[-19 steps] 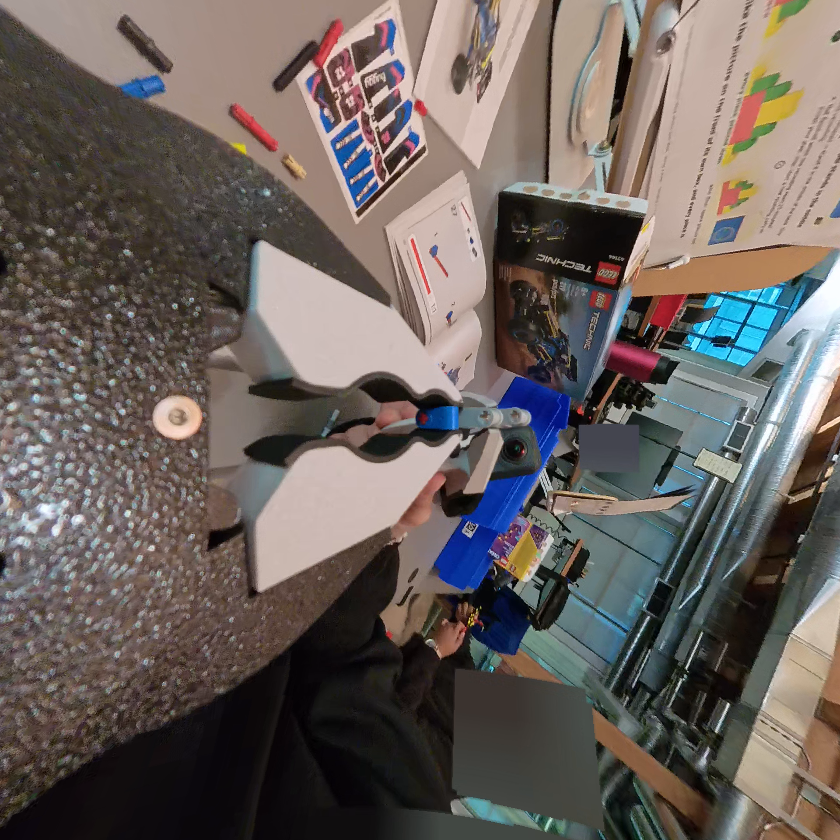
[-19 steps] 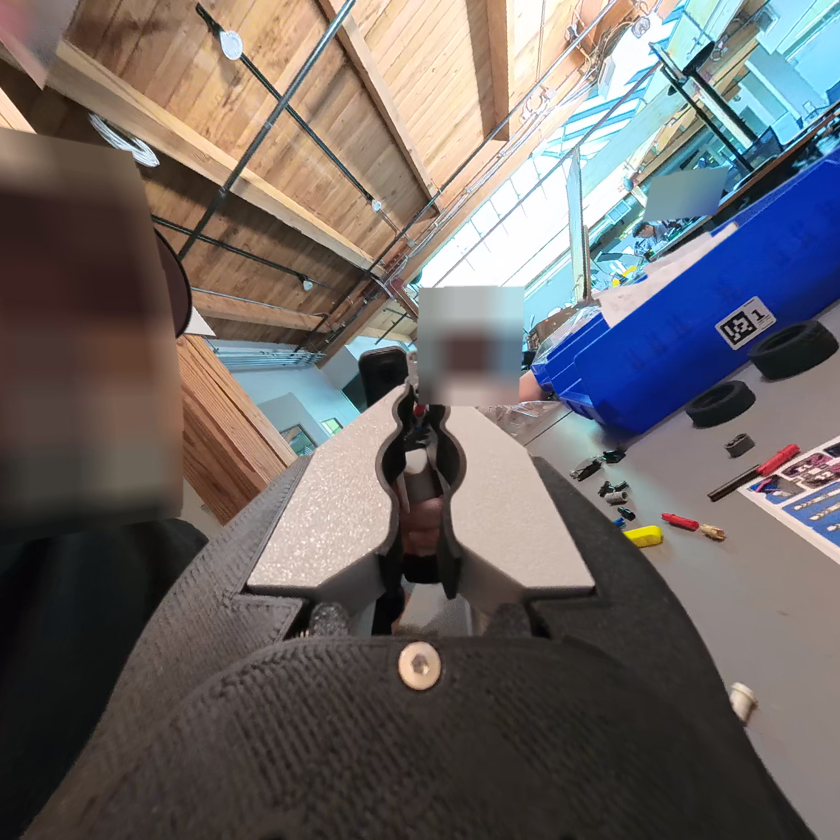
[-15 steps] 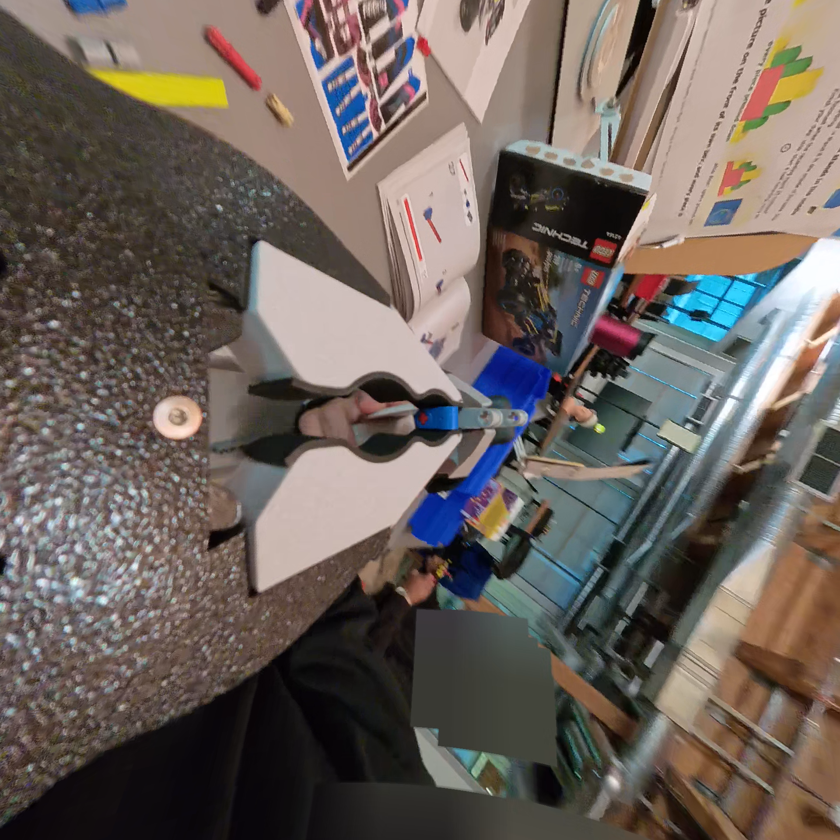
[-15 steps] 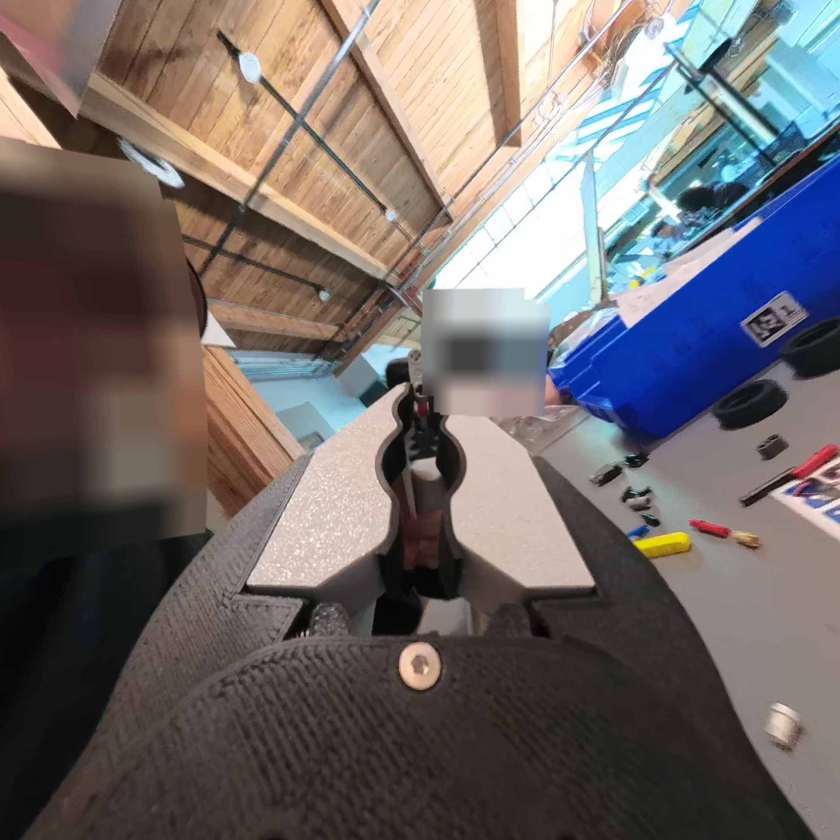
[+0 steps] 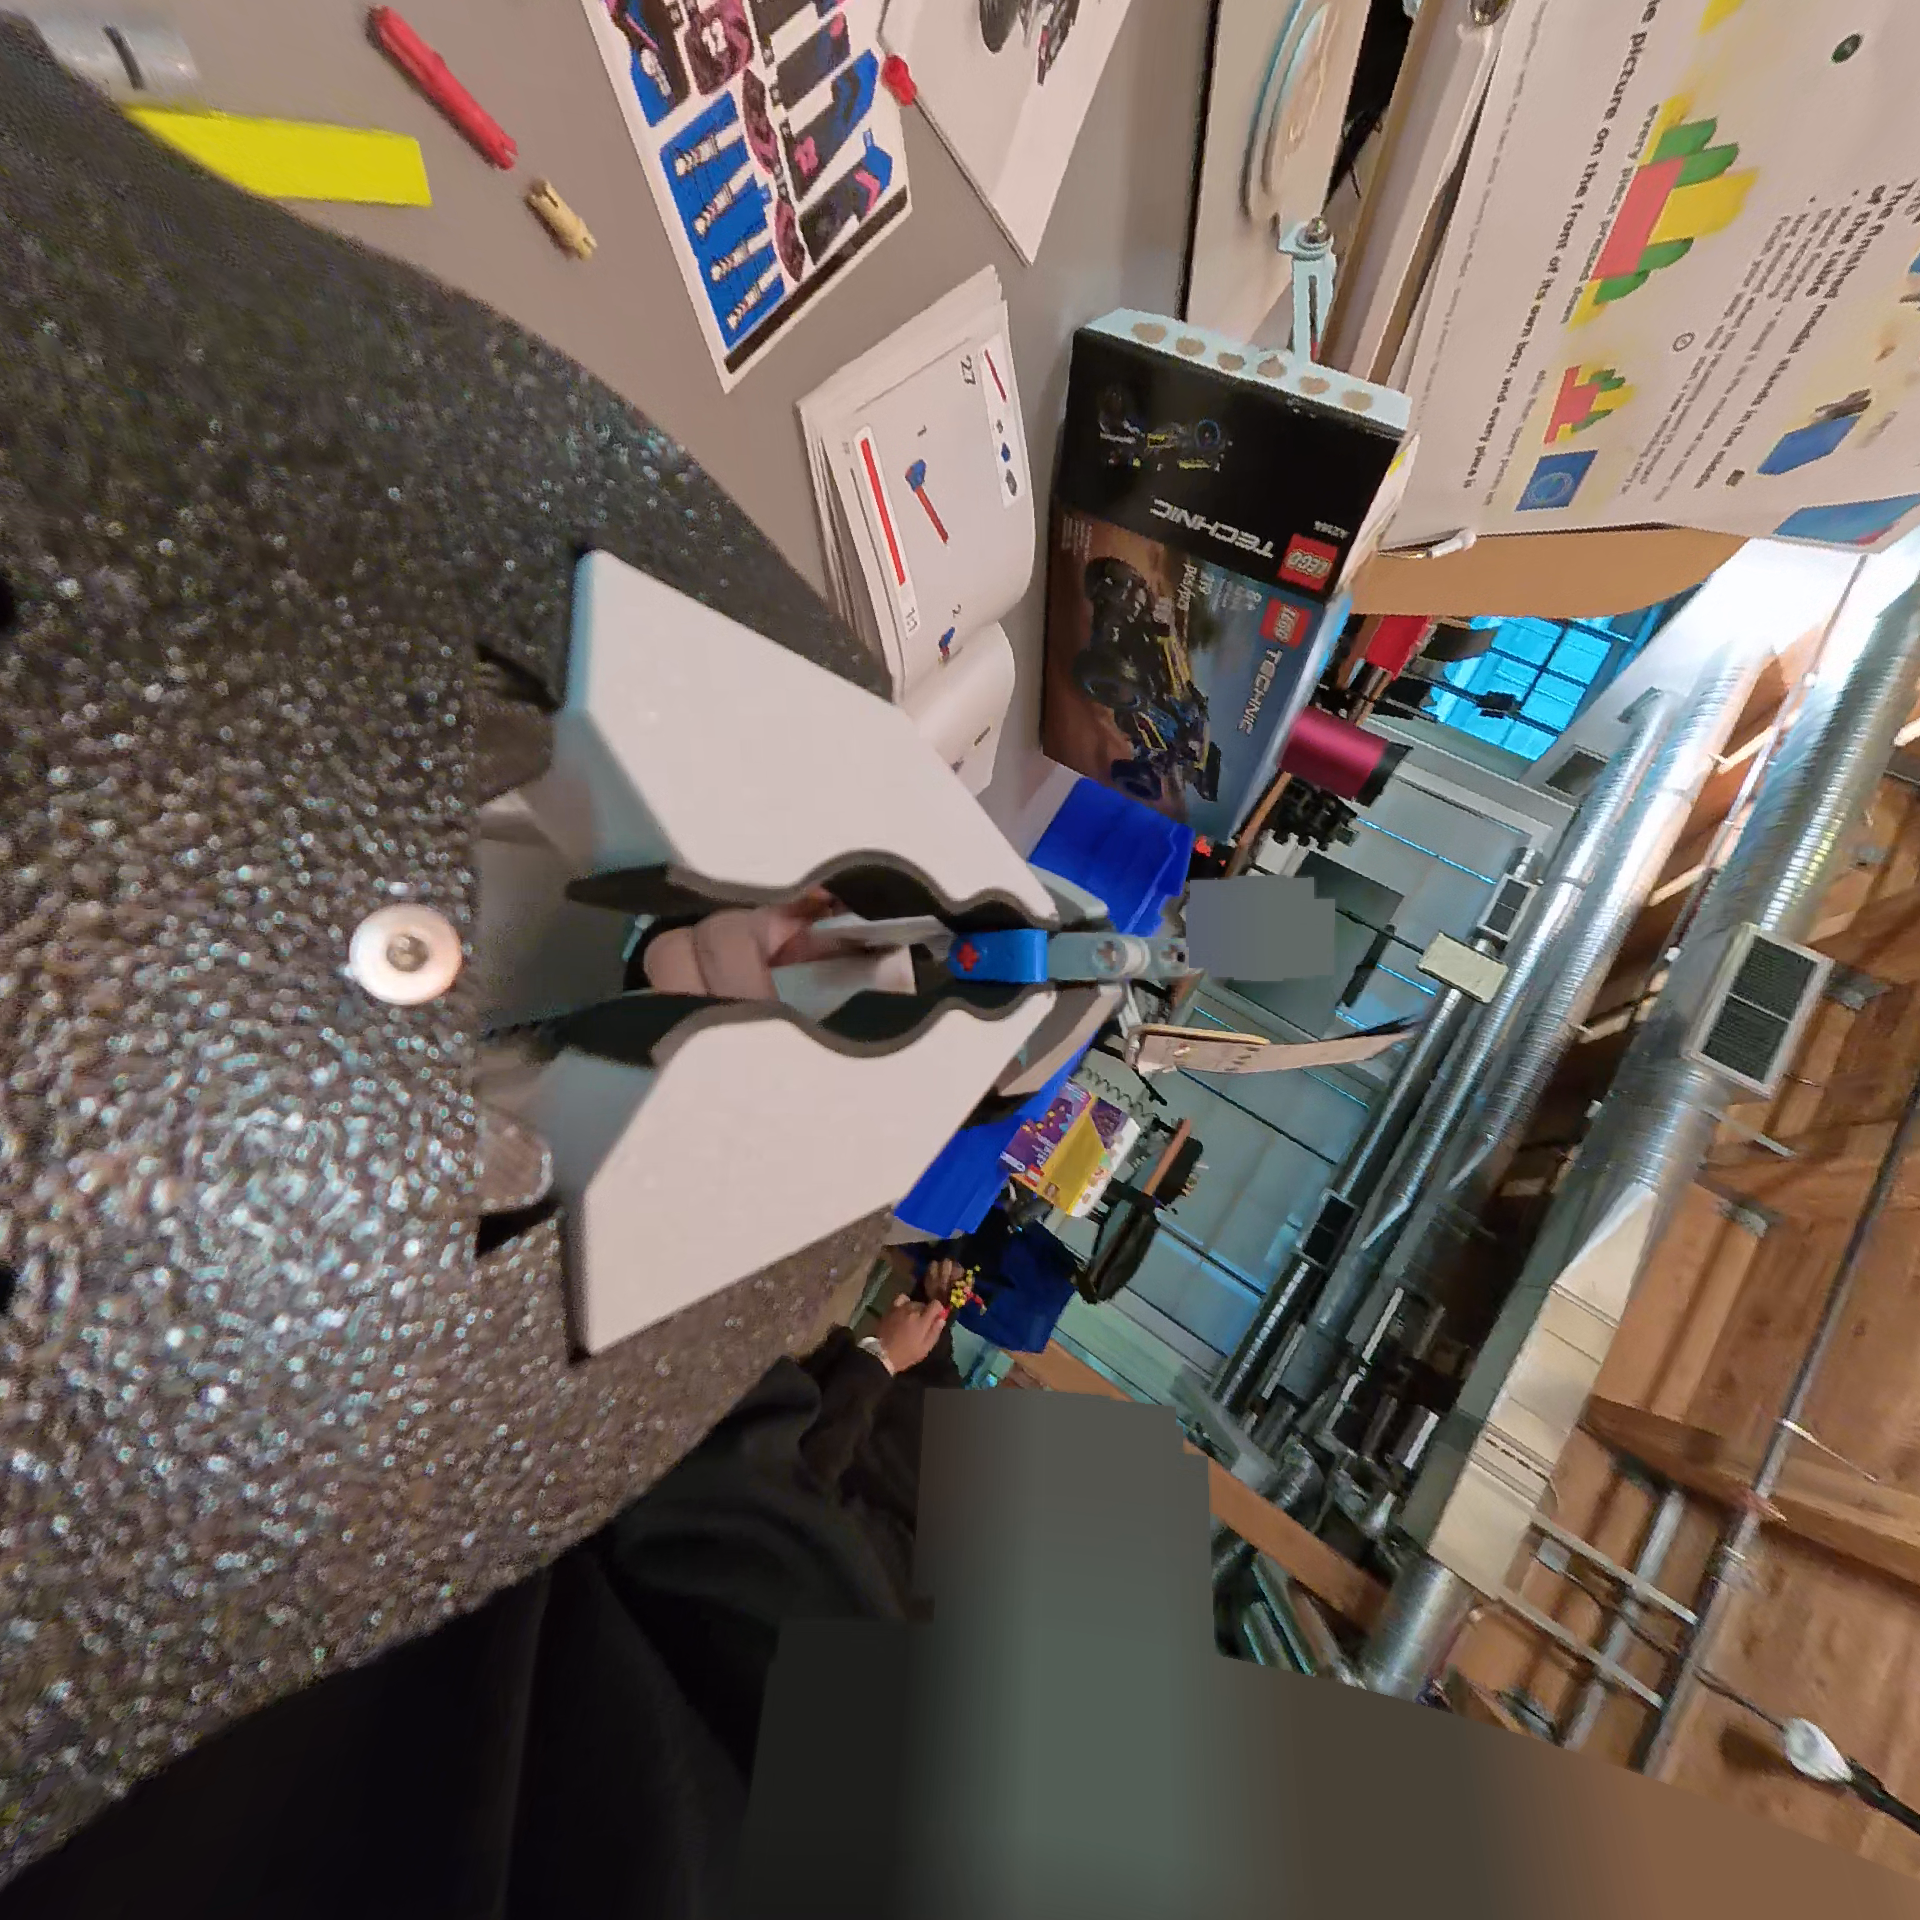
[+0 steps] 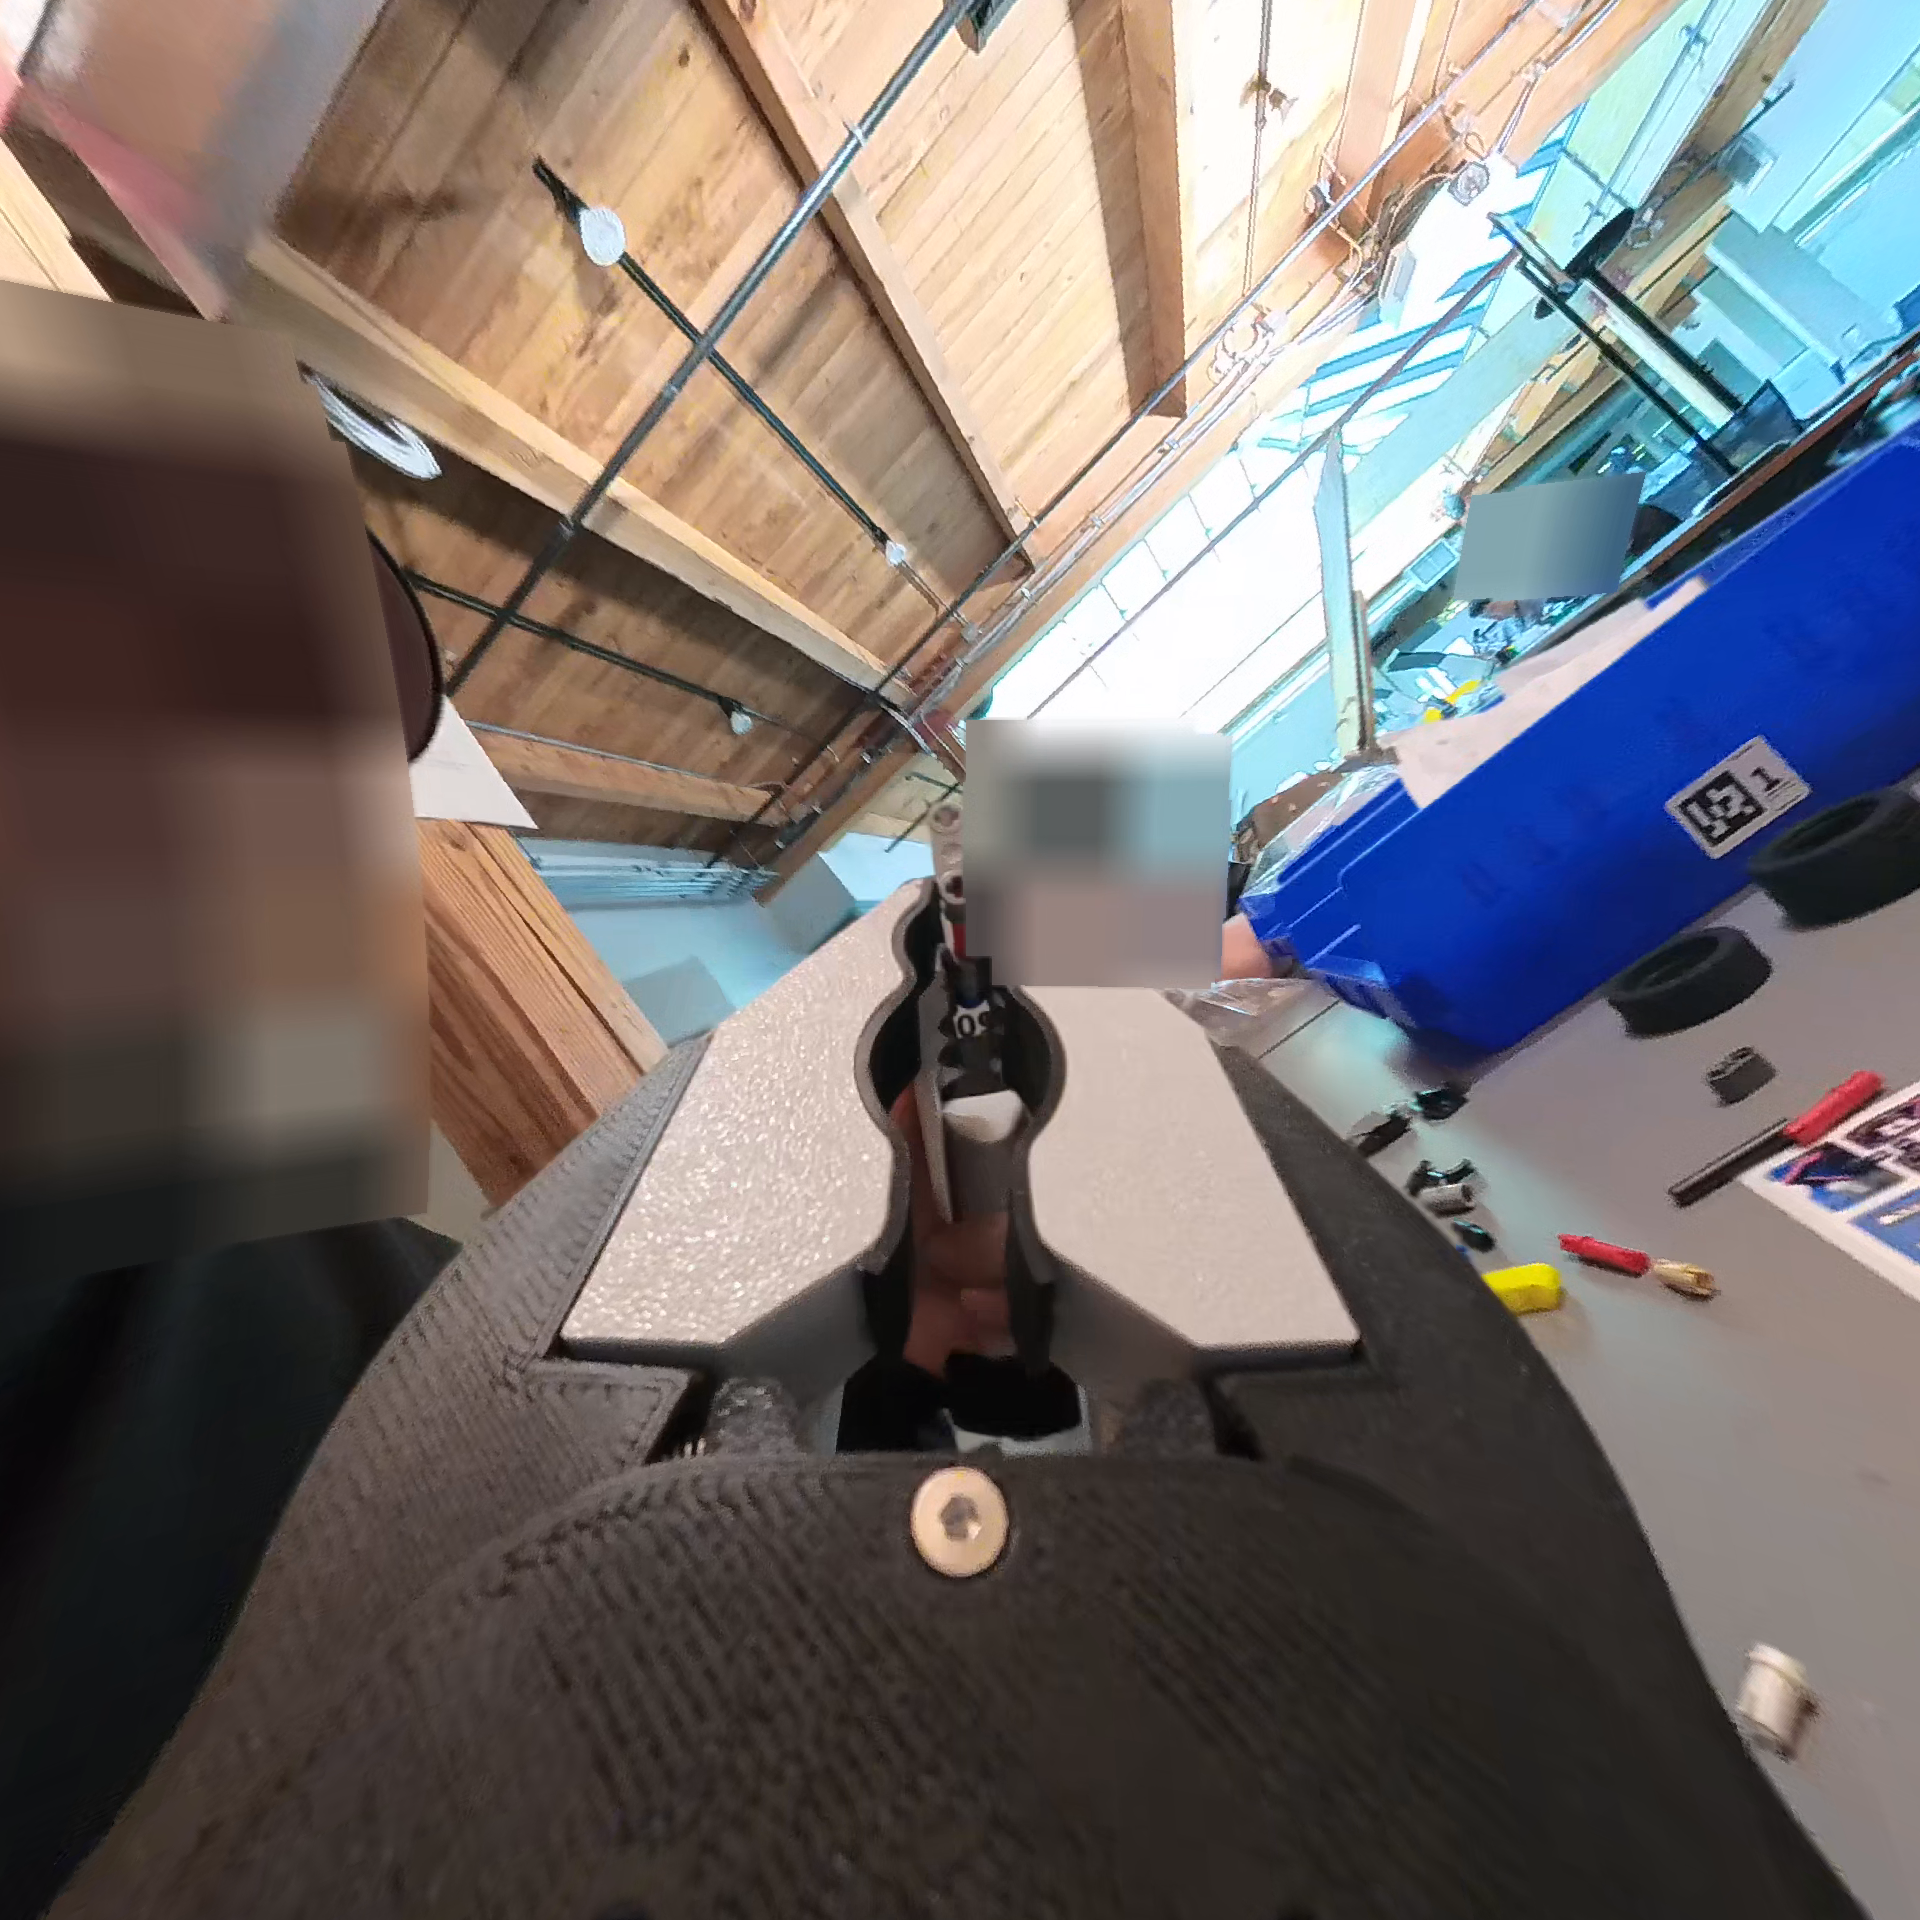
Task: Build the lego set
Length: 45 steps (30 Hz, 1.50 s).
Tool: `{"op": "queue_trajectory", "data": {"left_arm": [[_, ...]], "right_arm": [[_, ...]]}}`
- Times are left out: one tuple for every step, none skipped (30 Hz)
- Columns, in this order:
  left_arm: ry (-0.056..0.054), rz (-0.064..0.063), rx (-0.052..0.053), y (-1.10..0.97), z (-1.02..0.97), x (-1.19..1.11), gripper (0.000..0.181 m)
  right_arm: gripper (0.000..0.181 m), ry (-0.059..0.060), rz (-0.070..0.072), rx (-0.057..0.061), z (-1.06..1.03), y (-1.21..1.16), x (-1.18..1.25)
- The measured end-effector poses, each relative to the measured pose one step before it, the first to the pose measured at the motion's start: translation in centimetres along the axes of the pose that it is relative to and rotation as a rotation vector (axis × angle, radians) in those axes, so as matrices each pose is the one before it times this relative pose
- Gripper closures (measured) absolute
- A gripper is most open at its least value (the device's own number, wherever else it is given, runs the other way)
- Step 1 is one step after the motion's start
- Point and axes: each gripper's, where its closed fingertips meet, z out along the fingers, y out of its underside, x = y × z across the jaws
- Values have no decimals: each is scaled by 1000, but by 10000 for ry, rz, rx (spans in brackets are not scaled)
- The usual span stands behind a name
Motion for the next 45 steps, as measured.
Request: {"op": "queue_trajectory", "data": {"left_arm": [[72,-31,74,-150,-115,40,177],[-6,65,-50,-18,-131,-37,176],[-27,109,-15,-66,-136,-23,176],[65,51,6,-99,-87,122,176],[52,20,-28,-25,-32,95,176],[38,38,-79,84,13,74,176],[88,34,-58,78,46,157,176],[94,-8,-48,71,76,157,176],[29,13,-42,61,63,77,176],[29,23,-58,82,52,68,176],[19,8,5,-13,-1,33,176],[36,-18,-10,8,-10,33,176],[42,-30,-19,10,-8,48,176],[39,0,-30,30,10,60,176],[40,13,-47,54,32,81,176],[33,49,-88,143,91,86,176],[26,23,17,-16,43,86,176],[29,-11,-2,-25,11,56,176],[-20,48,-18,8,-49,-34,176],[-35,43,6,-6,-60,-68,176],[25,-15,52,-25,-17,-16,176],[67,-74,59,1,16,29,176],[73,-67,23,39,18,20,176],[36,-11,-6,49,-26,-29,176],[16,33,-16,40,-19,14,176],[20,59,5,-38,0,60,176],[-2,60,52,-96,31,67,176],[-2,39,91,-116,46,46,176],[42,-11,93,-79,47,64,177],[6,-29,66,-41,34,-22,177],[-40,11,40,21,45,-82,177],[86,-60,96,-39,78,93,177],[62,-88,130,-87,100,78,177],[-4,-9,100,-59,72,-5,177],[45,19,57,-50,12,59,177],[46,19,16,-41,-2,70,177],[-43,76,-28,18,41,8,177],[-57,122,-82,51,55,22,177],[-53,149,-124,83,5,-1,176],[-28,141,-116,58,-64,-7,176],[64,69,-33,-40,-76,136,177],[57,64,40,-120,-48,144,176],[78,50,35,-107,-4,166,176],[95,19,-2,-32,-17,153,176],[70,-4,-18,8,-66,75,177]], "right_arm": [[172,140,-221,-107,-71,-16,73],[167,198,-220,-139,-81,5,191],[165,97,-239,-83,-93,-68,19],[166,-66,-224,-100,-37,-53,-234],[166,-26,-201,-96,40,-41,-190],[166,26,-214,-112,67,9,-132],[166,-7,-211,-149,92,101,-172],[167,5,-163,-166,108,144,-125],[168,-20,-142,-75,61,50,-154],[173,-48,-101,-29,4,-19,-178],[176,-38,-80,-43,-7,-14,-123],[176,15,-57,-63,-1,20,-39],[177,0,-79,-66,7,14,-61],[177,14,-97,-63,0,26,-43],[176,-2,-95,-47,-17,-10,-71],[176,1,-111,-57,-5,15,-78],[176,-23,-47,-92,31,73,-77],[176,-54,18,-19,4,-38,-92],[176,-35,45,-58,12,42,-54],[176,42,-6,-80,37,96,41],[175,57,-68,1,47,73,44],[176,-33,137,104,55,-9,-3],[176,-90,269,142,23,-50,-20],[176,-45,140,136,2,27,-8],[176,-10,90,74,-3,71,16],[176,-44,75,44,8,25,-44],[175,-75,92,60,42,-15,-92],[176,-44,74,135,62,-78,-63],[176,-67,154,159,41,-80,-58],[176,-110,184,153,11,-58,-85],[176,1,115,131,-25,-15,102],[176,-32,103,120,-26,-40,29],[175,-152,177,144,3,-101,-147],[175,-30,104,153,38,-125,-48],[175,39,-31,92,23,-79,-18],[175,-37,35,-18,43,16,-101],[175,-32,25,-5,14,-11,-62],[175,3,-42,-9,-56,-84,-15],[176,4,-179,-118,-96,-80,-57],[176,155,-361,-278,-75,30,56],[176,157,-571,-334,-10,73,-24],[176,73,-509,-274,34,46,-147],[176,26,-272,-145,49,-84,-172],[176,-15,-164,-85,77,-49,-194],[177,-44,-22,-72,50,27,-157]]}}
